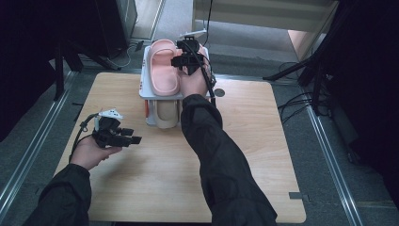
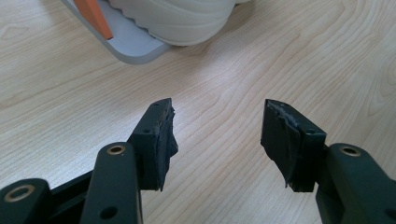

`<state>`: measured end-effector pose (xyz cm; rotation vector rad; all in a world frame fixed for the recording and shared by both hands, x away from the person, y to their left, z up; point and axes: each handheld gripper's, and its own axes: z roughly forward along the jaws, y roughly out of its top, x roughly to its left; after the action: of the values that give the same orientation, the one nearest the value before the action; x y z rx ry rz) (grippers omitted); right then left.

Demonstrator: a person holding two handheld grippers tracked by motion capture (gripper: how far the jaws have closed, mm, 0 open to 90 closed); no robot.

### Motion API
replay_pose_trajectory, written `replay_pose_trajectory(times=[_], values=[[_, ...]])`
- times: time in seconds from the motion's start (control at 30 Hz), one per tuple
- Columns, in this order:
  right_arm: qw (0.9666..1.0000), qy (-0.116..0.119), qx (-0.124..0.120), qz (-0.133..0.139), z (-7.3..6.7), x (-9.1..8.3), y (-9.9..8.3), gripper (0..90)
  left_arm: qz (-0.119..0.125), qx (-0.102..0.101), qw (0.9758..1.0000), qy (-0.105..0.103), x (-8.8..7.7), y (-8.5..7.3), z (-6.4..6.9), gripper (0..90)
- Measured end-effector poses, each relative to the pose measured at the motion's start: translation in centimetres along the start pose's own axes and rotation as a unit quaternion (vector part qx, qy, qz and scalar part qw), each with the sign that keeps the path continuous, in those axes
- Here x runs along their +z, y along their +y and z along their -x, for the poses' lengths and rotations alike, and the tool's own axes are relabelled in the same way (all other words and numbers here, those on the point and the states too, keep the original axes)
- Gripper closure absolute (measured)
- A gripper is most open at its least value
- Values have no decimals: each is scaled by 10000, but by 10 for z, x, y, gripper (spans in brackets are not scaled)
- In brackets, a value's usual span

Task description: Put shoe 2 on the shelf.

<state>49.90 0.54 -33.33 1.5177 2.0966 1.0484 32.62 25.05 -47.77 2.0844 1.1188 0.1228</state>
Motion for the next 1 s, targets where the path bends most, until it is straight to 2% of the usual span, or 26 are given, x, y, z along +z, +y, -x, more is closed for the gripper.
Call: replay_pose_trajectory(times=[0.07,0.13,0.17,0.23,0.3,0.4,0.47,0.63,0.7,0.77,0.93,1.0], values=[[10000,66,-53,-15,3,-4,-4,596,0,-19,10000,3,-1,-1,0,436],[9996,264,-66,-67,7,-10,-8,646,10,5,10000,42,-2,-2,1,435],[9990,398,-139,-128,10,-13,-9,659,27,5,10000,33,-3,-2,1,434],[9984,482,-279,-126,13,-19,-12,696,36,-16,10000,55,-3,-3,1,431],[9971,637,-390,-156,16,-25,-15,698,27,-17,10000,47,-3,-3,1,430],[9951,894,-382,-161,21,-32,-20,698,47,-24,10000,54,-3,-3,1,430],[9937,1020,-460,-100,23,-37,-24,686,13,6,10000,66,-3,-3,1,428],[9871,1459,-660,-91,27,-47,-35,664,2,-5,10000,77,-3,-4,1,423],[9845,1571,-768,-94,27,-53,-39,681,-1,-11,10000,74,-3,-4,1,422],[9800,1735,-969,-49,25,-59,-45,699,-4,-1,10000,68,-3,-4,1,420],[9734,2001,-1118,41,21,-71,-57,707,-5,-8,10000,73,-3,-4,1,414],[9706,2071,-1226,92,17,-77,-63,653,10,-15,10000,70,-4,-5,1,413]])
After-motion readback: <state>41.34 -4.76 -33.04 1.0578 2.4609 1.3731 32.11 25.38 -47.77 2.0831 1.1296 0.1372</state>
